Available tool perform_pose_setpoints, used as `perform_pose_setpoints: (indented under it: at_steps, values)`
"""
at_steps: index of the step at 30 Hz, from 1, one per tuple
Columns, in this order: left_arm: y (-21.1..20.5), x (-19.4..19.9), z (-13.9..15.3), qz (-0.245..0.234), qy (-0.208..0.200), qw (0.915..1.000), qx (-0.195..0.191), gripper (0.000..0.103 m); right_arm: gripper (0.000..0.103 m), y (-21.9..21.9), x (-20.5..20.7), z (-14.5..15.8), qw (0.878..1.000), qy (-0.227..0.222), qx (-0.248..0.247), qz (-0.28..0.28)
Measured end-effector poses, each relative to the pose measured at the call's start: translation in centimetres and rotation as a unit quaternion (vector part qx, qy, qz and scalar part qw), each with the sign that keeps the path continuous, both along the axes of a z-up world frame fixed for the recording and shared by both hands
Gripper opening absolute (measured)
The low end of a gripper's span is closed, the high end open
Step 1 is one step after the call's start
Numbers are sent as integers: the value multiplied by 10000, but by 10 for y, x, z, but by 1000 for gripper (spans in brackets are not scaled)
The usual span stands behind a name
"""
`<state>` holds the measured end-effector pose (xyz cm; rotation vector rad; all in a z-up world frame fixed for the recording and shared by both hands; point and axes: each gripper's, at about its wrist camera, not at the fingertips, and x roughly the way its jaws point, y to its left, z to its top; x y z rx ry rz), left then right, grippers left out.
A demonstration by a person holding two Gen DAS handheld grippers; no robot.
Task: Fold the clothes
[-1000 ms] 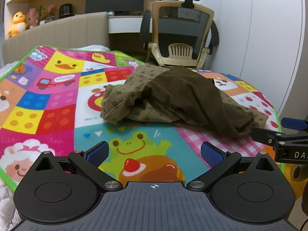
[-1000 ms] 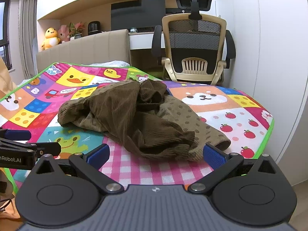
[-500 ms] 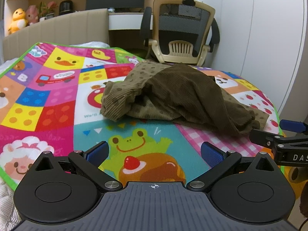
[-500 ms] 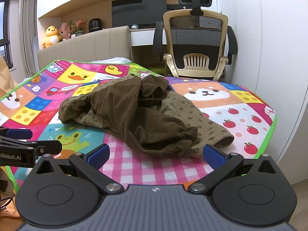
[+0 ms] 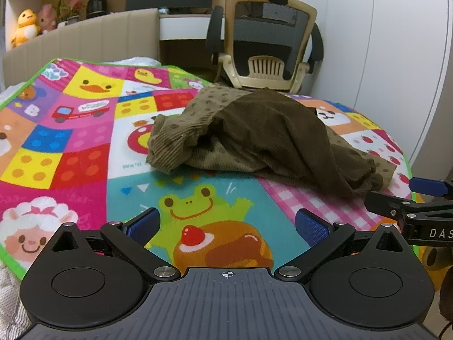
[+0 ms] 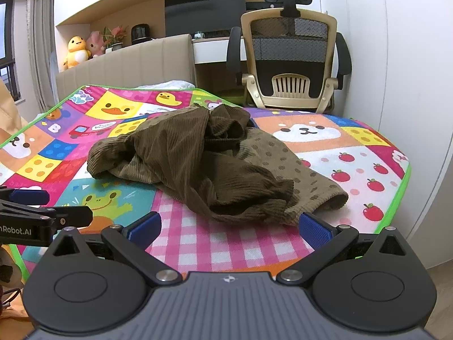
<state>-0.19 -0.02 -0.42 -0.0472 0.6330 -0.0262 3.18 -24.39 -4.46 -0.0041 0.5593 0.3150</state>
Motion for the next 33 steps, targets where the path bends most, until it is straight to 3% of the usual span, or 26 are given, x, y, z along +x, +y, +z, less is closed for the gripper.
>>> perform_pose_setpoints:
  at_steps: [16, 22, 27, 30, 33]
  values:
    - [1, 9, -6, -14, 183, 9998, -45, 103, 103, -3, 14, -6, 9997, 189, -7, 135]
    - [27, 52, 15, -467, 312, 9945, -879, 103, 103, -18, 70, 19, 9993, 156, 335, 72]
    - [20, 104, 38, -651, -60, 9967, -483, 103, 103, -29, 145, 8, 9927, 819, 870, -144]
    - [18, 140, 30, -636, 229, 9965, -487, 103, 103, -36, 172, -14, 9806, 1467, 1285, -213]
    - [22, 167, 16, -618, 558, 9953, -485, 103, 103, -41, 172, -27, 9747, 1514, 1634, -169]
